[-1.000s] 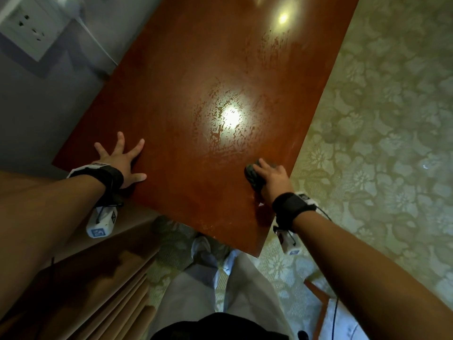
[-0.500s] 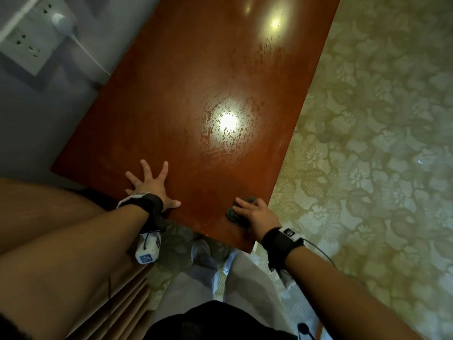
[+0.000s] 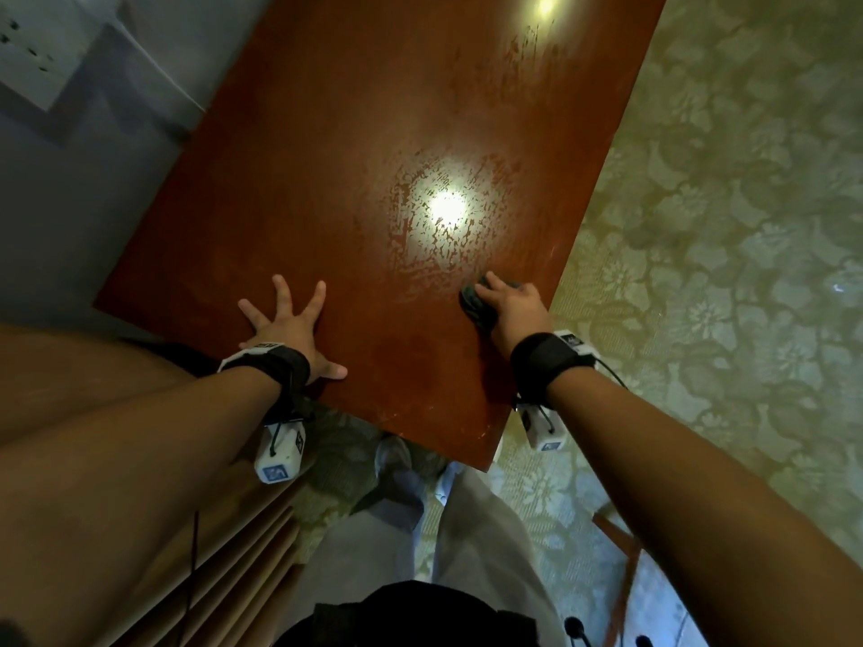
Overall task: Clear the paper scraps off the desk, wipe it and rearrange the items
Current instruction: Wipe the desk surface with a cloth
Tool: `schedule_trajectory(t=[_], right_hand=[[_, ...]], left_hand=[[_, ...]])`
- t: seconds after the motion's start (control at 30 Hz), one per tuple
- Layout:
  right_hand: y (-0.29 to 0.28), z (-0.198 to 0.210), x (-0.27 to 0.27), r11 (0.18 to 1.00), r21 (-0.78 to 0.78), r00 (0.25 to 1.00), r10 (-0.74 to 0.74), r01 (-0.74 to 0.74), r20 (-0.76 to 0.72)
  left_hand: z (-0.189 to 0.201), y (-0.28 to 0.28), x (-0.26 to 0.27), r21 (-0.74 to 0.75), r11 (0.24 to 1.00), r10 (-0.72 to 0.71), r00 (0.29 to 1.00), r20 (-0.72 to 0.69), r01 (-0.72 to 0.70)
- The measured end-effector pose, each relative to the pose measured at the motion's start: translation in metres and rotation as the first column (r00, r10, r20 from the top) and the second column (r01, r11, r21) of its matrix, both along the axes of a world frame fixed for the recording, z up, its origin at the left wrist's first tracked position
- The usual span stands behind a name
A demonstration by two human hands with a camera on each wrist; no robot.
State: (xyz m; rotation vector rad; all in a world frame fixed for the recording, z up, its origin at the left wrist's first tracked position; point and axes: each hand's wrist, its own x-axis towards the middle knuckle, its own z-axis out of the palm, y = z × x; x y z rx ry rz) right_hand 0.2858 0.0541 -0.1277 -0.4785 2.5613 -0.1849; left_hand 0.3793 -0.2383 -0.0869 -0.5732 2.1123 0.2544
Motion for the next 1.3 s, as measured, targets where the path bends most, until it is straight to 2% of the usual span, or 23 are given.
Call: schedule_trajectory(t=[0.13,0.27,0.4,0.57,0.73,0.83,0.93,1.17,1.3], right_hand=[[0.009,-0.002,0.056,0.996,-0.069,0.998,0.056,-0.053,0.033],[0.023,-0.001,0.144,0.981,-0.180,0.995,0.084,-0.074,0.048],[0.029,-0.014,0.200,0.975,-0.126,0.980,0.189,-0.180,0.062],[0.033,-0.004,0.164,0.934,-0.116,0.940,0.341,-0.337,0.015],[0.009,0.007,0.075,0.988,-0.128,0.996,0.086,-0.080,0.037],[-0.009,0.008,0.052,0.994,-0.109,0.999,0.033,-0.031,0.020],[-0.017,0.001,0.070,0.992,-0.123,1.000,0.017,-0.014,0.019],[-0.065,0.011,0.177,0.959,-0.207,0.956,0.231,-0.193,0.181],[-0.076,0.013,0.189,0.956,-0.195,0.938,0.263,-0.221,0.227]], left_hand=[[0.000,-0.001,-0.001,-0.004,1.000,-0.016,1.000,0.000,0.016],[0.001,-0.001,-0.001,0.005,1.000,-0.019,1.000,0.005,0.019],[0.003,0.000,0.000,0.013,1.000,-0.020,1.000,-0.009,0.020],[0.002,0.000,0.001,0.013,1.000,-0.017,1.000,-0.021,0.017],[0.001,-0.002,0.002,0.014,1.000,-0.010,1.000,-0.010,0.010],[0.001,-0.001,0.002,0.012,1.000,-0.003,1.000,-0.016,0.003],[0.000,-0.001,0.002,0.015,1.000,0.001,1.000,-0.020,0.000],[-0.002,-0.002,0.004,0.016,1.000,-0.003,0.999,-0.036,0.004],[-0.004,-0.003,0.005,0.011,1.000,-0.001,0.999,-0.047,0.001]])
